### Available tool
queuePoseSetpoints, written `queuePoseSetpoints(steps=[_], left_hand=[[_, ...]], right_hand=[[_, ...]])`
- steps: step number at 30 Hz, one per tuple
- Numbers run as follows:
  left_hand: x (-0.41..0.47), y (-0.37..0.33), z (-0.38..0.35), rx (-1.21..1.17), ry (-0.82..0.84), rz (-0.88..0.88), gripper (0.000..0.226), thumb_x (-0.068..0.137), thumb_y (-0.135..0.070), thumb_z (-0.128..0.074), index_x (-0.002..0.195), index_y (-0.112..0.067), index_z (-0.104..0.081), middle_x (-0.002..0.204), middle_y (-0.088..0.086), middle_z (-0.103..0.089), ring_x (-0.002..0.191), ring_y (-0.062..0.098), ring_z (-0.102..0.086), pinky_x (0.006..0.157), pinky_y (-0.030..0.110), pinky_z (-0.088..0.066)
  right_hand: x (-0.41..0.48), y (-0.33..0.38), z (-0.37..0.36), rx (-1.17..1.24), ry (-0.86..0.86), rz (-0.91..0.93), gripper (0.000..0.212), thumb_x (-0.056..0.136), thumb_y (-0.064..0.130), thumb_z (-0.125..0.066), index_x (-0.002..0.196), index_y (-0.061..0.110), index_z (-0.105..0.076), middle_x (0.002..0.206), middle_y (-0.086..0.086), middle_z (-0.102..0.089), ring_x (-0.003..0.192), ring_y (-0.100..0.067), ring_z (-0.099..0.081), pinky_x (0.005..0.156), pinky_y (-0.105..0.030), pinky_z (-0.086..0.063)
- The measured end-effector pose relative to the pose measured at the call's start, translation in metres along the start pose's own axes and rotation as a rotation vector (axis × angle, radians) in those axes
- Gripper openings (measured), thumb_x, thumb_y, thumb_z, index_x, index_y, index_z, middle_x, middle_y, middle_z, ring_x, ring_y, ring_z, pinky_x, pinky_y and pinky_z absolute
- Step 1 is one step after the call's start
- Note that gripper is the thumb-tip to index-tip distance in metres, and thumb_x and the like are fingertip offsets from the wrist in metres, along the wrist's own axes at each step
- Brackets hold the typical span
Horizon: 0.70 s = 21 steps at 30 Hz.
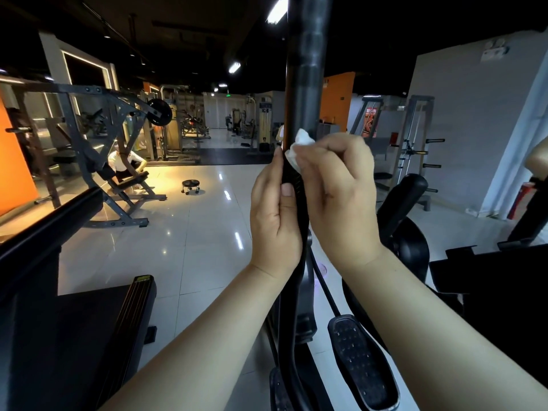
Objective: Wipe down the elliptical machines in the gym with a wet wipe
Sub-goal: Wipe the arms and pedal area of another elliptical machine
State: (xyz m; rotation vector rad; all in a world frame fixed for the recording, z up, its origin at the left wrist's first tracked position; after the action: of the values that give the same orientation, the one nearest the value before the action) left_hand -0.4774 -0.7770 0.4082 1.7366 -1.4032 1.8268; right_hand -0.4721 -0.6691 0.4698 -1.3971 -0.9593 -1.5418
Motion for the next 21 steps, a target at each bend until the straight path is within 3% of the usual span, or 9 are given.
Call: queuePoseSetpoints(steps=[5, 11, 16, 21], left_hand=[[-0.005, 0.0, 0.001, -0.017, 0.019, -0.006, 0.047, 0.105, 0.005, -0.037, 0.151, 0.0, -0.033, 0.138, -0.016, -0.044, 0.132, -0.01, -0.045, 0.111, 0.015, -0.035], [-0.01, 0.001, 0.001, 0.043, 0.007, -0.016, 0.045, 0.106, 0.003, -0.035, 0.151, 0.003, -0.035, 0.144, -0.01, -0.042, 0.138, -0.008, -0.039, 0.114, 0.016, -0.03], [-0.011, 0.003, 0.002, 0.02, 0.001, 0.012, 0.045, 0.105, 0.002, -0.036, 0.15, -0.003, -0.034, 0.145, -0.006, -0.044, 0.141, 0.001, -0.042, 0.116, 0.021, -0.032], [-0.015, 0.004, 0.003, 0.004, -0.012, 0.021, 0.044, 0.105, -0.001, -0.036, 0.149, -0.009, -0.035, 0.149, -0.001, -0.043, 0.144, 0.01, -0.04, 0.119, 0.026, -0.031]], right_hand=[[-0.034, 0.0, -0.004, 0.052, 0.12, 0.039, 0.018, 0.097, 0.004, -0.063, 0.11, -0.005, -0.072, 0.105, -0.014, -0.058, 0.095, -0.033, -0.057, 0.079, -0.046, -0.047], [-0.024, -0.011, 0.003, 0.117, 0.017, -0.13, 0.016, 0.098, 0.004, -0.061, 0.11, 0.0, -0.071, 0.107, -0.01, -0.058, 0.1, -0.029, -0.06, 0.086, -0.045, -0.053], [-0.04, -0.006, 0.0, 0.095, 0.117, -0.024, 0.017, 0.098, 0.005, -0.062, 0.109, -0.003, -0.072, 0.105, -0.015, -0.06, 0.097, -0.032, -0.06, 0.083, -0.046, -0.052], [-0.037, -0.009, -0.001, 0.127, 0.038, -0.15, 0.016, 0.097, 0.004, -0.063, 0.11, -0.002, -0.072, 0.105, -0.013, -0.058, 0.099, -0.03, -0.06, 0.086, -0.045, -0.053]])
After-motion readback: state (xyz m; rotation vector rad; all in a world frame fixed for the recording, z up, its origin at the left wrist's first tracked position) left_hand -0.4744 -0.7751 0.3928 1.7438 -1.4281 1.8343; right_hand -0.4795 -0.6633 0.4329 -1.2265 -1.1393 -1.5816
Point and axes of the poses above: each hand's wrist, its own x-axis towards the middle knuckle, its own z-axis out of the back of the hand, y = z × x, the point moved 4 cm from there along x, towards the middle knuckle
